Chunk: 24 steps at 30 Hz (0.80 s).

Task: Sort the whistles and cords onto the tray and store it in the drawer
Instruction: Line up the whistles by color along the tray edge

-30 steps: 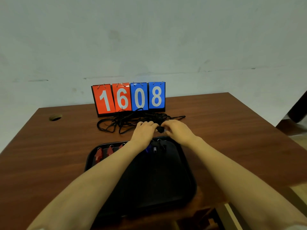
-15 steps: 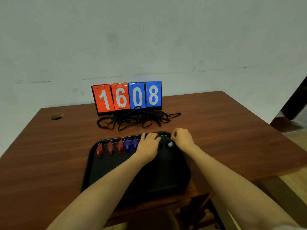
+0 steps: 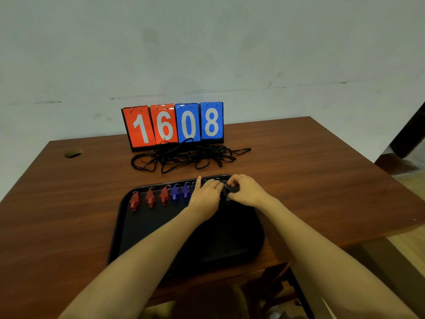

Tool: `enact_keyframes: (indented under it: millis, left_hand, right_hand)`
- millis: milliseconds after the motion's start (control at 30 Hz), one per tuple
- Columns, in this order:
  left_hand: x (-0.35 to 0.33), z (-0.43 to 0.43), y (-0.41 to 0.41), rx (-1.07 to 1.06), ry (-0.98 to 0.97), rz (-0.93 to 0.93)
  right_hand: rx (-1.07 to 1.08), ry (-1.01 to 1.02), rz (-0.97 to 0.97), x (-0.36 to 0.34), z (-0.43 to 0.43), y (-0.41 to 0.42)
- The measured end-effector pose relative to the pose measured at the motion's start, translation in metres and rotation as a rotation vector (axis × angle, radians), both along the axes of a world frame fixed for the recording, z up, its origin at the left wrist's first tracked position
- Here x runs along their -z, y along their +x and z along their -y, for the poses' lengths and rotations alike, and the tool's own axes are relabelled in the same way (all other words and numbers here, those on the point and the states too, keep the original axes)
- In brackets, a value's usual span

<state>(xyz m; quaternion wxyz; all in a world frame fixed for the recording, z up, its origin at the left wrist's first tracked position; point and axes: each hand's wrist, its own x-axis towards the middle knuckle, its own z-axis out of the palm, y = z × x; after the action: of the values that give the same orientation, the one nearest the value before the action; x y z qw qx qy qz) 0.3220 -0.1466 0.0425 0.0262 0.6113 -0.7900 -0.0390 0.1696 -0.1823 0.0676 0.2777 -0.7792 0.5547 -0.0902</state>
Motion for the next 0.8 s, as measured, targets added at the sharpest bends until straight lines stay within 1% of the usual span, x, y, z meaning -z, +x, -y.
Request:
enact_keyframes:
  millis: [167, 233, 333, 467, 667, 800]
  left_hand:
    - [-0.003, -0.002, 0.000, -0.001, 0.008, 0.025]
    - [-0.003, -0.003, 0.000, -0.012, 0.019, 0.028]
    - [-0.004, -0.003, 0.002, -0.019, 0.032, 0.035]
    - [-0.007, -0.004, 0.001, -0.021, 0.044, 0.043]
    - [-0.005, -0.004, 0.000, -0.017, 0.031, 0.022]
    - [-0.004, -0.006, 0.001, -0.021, 0.037, 0.015]
  right_hand:
    - [-0.079, -0.018, -0.153, 0.000, -0.004, 0.001]
    - [-0.102, -0.041, -0.182, 0.002, -0.005, 0.004]
    - [-0.078, -0.068, -0.181, 0.006, -0.003, 0.007]
    - [-0.040, -0.175, -0.282, 0.010, 0.001, 0.008]
    - [-0.027, -0.222, -0.338, 0.014, 0.005, 0.010]
    - [-0.027, -0.229, -0.327, 0.017, 0.007, 0.010]
